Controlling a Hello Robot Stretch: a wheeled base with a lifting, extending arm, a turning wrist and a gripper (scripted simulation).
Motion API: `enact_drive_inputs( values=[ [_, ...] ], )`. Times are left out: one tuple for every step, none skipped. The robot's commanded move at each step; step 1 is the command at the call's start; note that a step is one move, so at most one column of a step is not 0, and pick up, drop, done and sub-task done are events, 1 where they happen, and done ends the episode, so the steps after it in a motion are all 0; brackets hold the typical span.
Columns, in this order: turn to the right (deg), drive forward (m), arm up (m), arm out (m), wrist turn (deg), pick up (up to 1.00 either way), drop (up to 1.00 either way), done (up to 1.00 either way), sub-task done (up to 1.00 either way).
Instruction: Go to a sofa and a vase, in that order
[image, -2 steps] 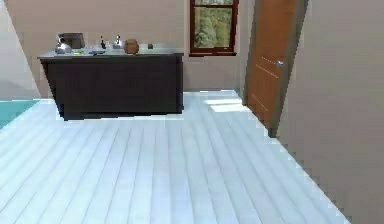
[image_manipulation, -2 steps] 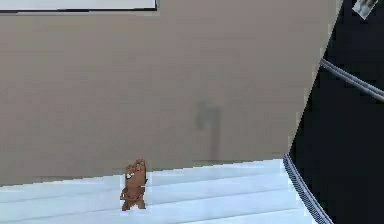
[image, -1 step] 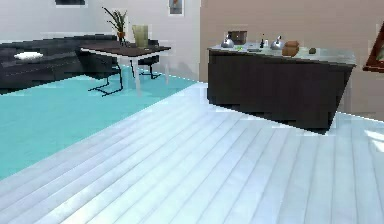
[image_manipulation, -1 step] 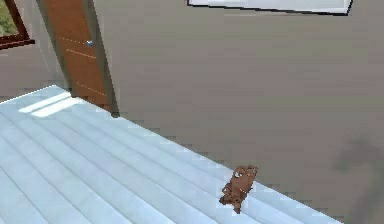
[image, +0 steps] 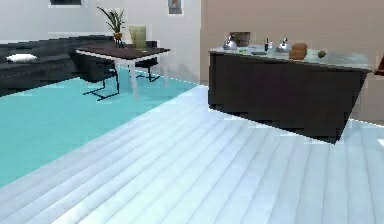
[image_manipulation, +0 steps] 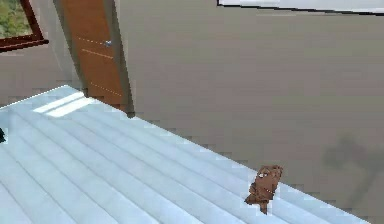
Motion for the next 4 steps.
enact_drive_inputs(
  values=[
    [-45.0, 0.0, 0.0, 0.0, 0.0, 0.0, 0.0, 0.0, 0.0],
    [-6.0, 0.0, 0.0, 0.0, 0.0, 0.0, 0.0, 0.0, 0.0],
    [0.0, 1.0, 0.0, 0.0, 0.0, 0.0, 0.0, 0.0, 0.0],
    [0.0, 1.0, 0.0, 0.0, 0.0, 0.0, 0.0, 0.0, 0.0]
  ],
)
